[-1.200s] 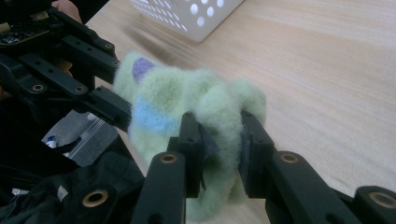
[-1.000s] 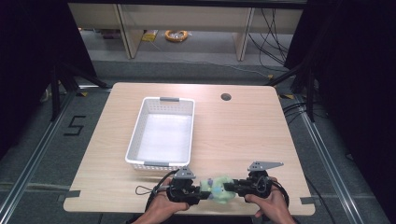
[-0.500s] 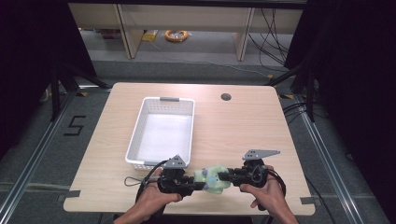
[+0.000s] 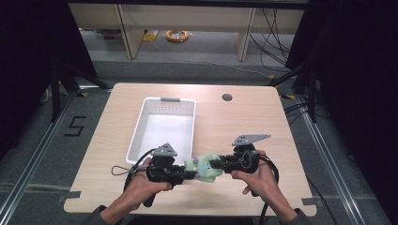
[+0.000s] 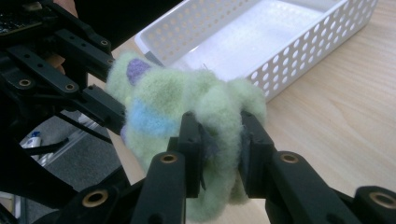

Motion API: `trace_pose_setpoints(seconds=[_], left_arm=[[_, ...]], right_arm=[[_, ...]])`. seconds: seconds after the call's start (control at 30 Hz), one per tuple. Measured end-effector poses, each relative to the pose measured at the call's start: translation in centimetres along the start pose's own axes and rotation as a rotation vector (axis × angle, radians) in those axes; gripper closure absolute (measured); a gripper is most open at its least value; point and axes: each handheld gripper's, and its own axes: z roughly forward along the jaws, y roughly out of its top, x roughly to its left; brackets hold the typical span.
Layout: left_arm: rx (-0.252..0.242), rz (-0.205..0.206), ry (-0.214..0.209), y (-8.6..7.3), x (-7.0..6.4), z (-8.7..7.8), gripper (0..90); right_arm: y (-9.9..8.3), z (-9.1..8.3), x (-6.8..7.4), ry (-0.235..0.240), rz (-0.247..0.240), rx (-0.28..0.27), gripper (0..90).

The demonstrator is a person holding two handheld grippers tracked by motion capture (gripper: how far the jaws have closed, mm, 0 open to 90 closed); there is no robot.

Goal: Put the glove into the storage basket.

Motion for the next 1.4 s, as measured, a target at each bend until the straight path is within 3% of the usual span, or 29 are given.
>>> trace_pose_setpoints(seconds=[0.27,0.3,0.33,0.4,0.77,0.97,1.1,1.4], left_arm=[[-0.004,-0.009,0.028,1.1,1.3,-1.2,72.3],[-0.007,-0.015,0.034,1.3,1.4,-1.4,72.3],[-0.001,-0.013,0.044,1.4,1.6,-1.5,72.3],[-0.003,-0.015,0.055,1.9,2.1,-2.1,72.2],[0.004,-0.025,0.093,2.9,4.4,-3.7,72.2],[0.002,-0.045,0.138,2.9,6.0,-4.5,72.2],[0.017,-0.062,0.145,2.7,7.1,-4.9,72.2],[0.052,-0.109,0.167,1.7,9.5,-4.8,72.1]], right_arm=[[2.5,0.8,-0.2,-0.012,-0.043,0.011,74.5],[2.7,1.0,0.0,0.0,-0.019,0.014,74.5],[3.4,1.2,-0.2,-0.01,-0.046,0.017,74.5],[4.1,1.5,-0.1,-0.014,-0.053,0.022,74.5],[7.0,3.8,0.1,-0.012,-0.061,0.04,74.5],[8.7,5.6,0.1,-0.021,-0.078,0.065,74.5],[9.3,7.0,0.2,-0.025,-0.058,0.084,74.5],[9.7,10.0,-0.3,-0.038,-0.062,0.113,74.5]])
